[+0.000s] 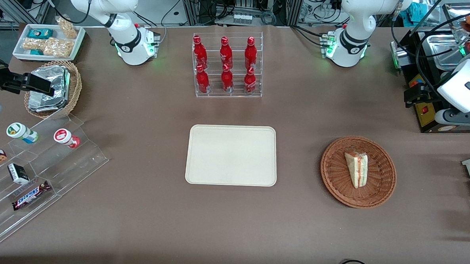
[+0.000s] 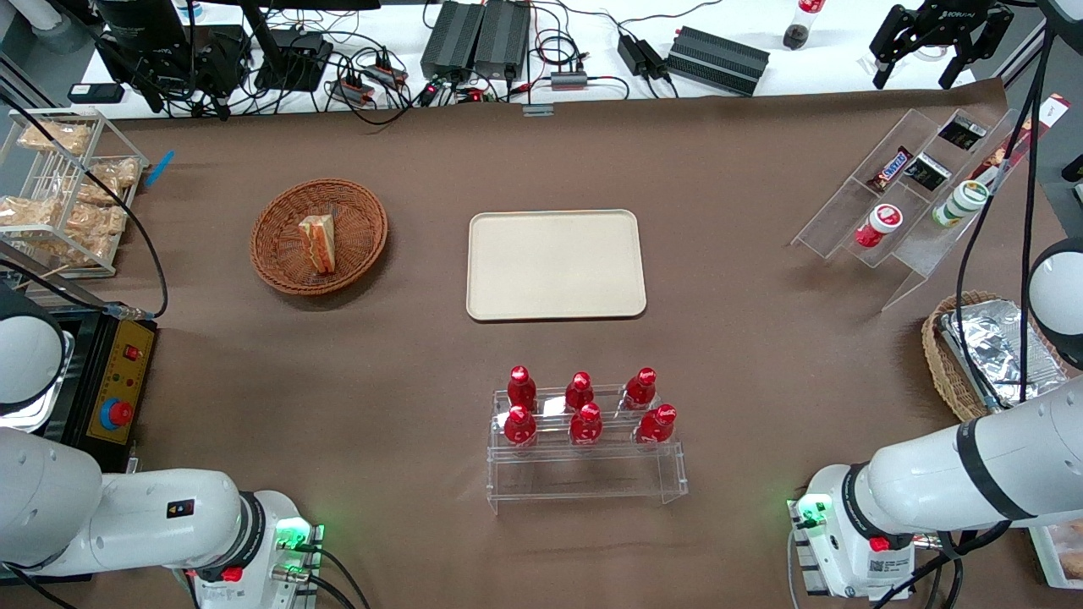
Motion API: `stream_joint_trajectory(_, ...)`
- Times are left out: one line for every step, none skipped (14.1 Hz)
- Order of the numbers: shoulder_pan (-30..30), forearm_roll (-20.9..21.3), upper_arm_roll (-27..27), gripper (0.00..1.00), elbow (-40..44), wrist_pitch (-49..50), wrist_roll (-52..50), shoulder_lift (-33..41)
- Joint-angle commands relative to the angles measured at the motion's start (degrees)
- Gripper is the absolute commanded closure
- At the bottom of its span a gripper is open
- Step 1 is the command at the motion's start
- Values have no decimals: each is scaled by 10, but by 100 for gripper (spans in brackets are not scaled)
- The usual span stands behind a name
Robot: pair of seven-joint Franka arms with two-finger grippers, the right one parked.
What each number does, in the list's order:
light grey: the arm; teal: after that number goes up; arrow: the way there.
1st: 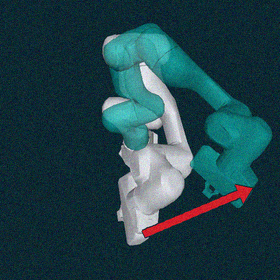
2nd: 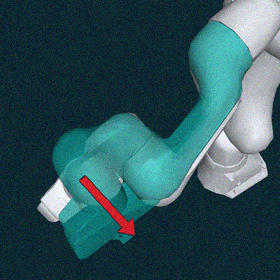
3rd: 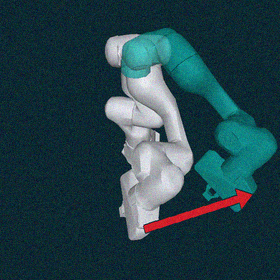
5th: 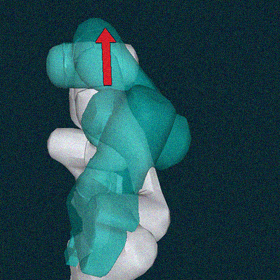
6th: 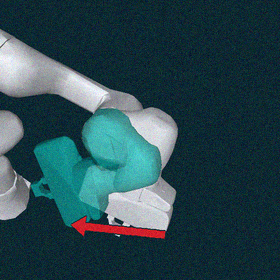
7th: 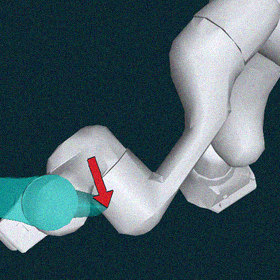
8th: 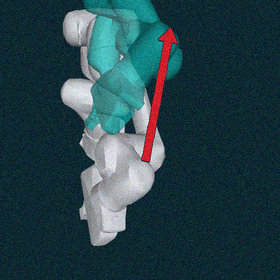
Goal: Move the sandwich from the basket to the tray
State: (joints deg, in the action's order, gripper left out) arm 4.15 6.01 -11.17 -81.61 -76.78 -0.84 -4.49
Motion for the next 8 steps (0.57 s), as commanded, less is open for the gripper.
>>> stream_joint_trajectory(0, -8, 1, 0, 8, 12, -5, 6)
stream_joint_trajectory(0, -8, 0, 0, 8, 13, -8, 4)
stream_joint_trajectory(-1, -7, 0, 0, 9, 13, -16, 3)
stream_joint_trajectory(0, -7, 0, 0, 9, 12, -22, 1)
stream_joint_trajectory(0, -8, 0, 0, 8, 12, -28, 0)
stream_joint_trajectory(1, -8, 1, 0, 5, 8, -32, -2)
stream_joint_trajectory(2, -8, 1, 0, 4, 11, -40, -11)
stream_joint_trajectory(3, -8, 2, 0, 1, 8, -55, -20)
